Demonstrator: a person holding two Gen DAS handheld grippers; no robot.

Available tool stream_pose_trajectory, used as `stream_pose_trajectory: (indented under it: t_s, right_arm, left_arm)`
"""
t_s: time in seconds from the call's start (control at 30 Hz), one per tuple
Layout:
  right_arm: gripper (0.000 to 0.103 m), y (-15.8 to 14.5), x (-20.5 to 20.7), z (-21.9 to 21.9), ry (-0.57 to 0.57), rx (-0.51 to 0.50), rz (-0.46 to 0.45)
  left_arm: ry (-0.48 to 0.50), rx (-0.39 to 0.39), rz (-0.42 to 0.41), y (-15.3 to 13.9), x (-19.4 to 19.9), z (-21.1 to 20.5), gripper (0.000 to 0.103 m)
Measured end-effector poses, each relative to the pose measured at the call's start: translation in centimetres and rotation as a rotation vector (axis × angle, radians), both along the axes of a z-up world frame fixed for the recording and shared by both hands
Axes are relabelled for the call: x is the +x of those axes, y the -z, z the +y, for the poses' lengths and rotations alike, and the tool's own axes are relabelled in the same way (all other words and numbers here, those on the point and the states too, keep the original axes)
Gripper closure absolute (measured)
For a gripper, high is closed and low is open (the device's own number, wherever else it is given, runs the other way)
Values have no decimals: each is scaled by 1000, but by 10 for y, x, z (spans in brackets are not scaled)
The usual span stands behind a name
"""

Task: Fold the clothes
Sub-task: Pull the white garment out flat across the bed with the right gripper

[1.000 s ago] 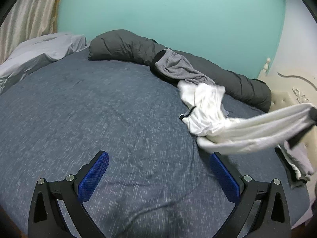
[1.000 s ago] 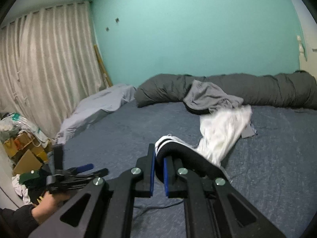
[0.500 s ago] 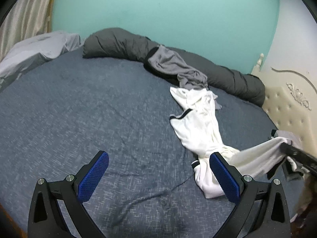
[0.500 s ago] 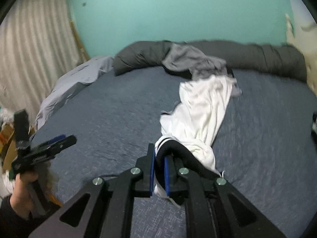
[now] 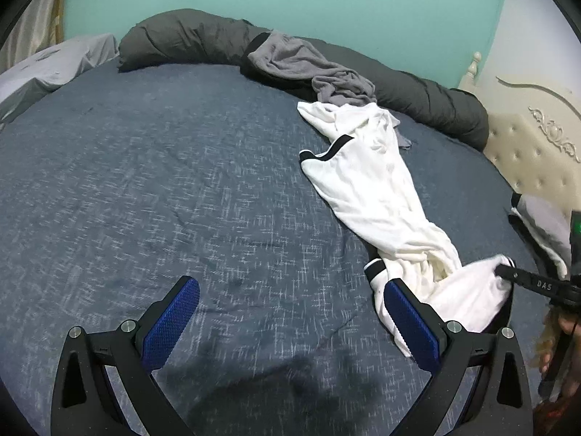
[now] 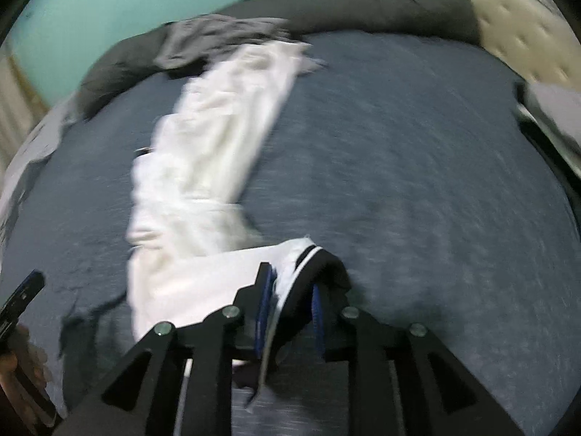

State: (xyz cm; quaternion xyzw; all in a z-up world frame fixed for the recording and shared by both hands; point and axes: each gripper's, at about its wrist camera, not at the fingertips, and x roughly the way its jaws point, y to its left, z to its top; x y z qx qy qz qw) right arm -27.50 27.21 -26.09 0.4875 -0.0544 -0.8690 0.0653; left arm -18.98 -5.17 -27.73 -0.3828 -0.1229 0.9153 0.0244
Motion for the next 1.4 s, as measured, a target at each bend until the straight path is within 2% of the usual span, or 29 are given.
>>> stream_pose_trajectory:
  t_s: [0.03, 0.1, 0.2, 0.37, 0.43, 0.47, 0.5, 0.6, 0.7, 0.87, 1.0, 1.17, 1.23, 1.27, 1.3, 1.4]
  right_arm:
    - [81, 1, -2, 11, 29, -5, -7]
    - [73, 2, -5, 30, 78, -31, -26]
    - [68, -1, -3, 49, 125, -32, -37]
    - [63, -2, 1, 61, 92, -104, -119]
    - [59, -11, 5, 64, 99, -22, -104]
    - [53, -16, 7, 66, 108, 9, -94]
    - [52, -20, 8, 72, 119, 7, -86]
    - [50, -28, 14, 82, 134, -28, -79]
    - [50, -25, 15, 76, 96, -61, -84]
    - [50, 6, 10, 64, 111, -164, -160]
    - [50, 26, 11, 59, 122, -231, -184]
    - [50, 35, 3, 62, 125, -229, -173]
    - [55, 38, -1, 58, 104, -224, -171]
    - [67, 39, -3, 56, 93, -221, -170]
    - [74, 39, -4, 54, 83, -214, -166]
    - [91, 30, -6, 44, 58, -184, -123]
  left_arm:
    - [3, -2, -3, 1, -2, 1, 0]
    - [8, -5, -5, 4, -4, 3, 0]
    - [21, -12, -11, 8, -7, 7, 0]
    - [19, -14, -15, 10, -8, 3, 0]
    - [13, -14, -15, 11, -8, 0, 0]
    - [10, -14, -15, 11, -8, -1, 0]
    - [8, -15, -15, 11, -9, -1, 0]
    - [11, -11, -17, 11, -9, -2, 0]
    - [25, -16, -11, 9, -8, 2, 0]
    - [51, -20, -6, 10, -5, 9, 0]
    - [57, -18, -4, 11, -6, 10, 0]
    - [62, -22, 4, 10, -5, 10, 0]
    - [62, -26, 6, 10, -4, 9, 0]
    - [62, -28, 6, 10, -4, 9, 0]
    - [62, -28, 7, 10, -4, 8, 0]
    - [60, -26, 5, 10, -4, 6, 0]
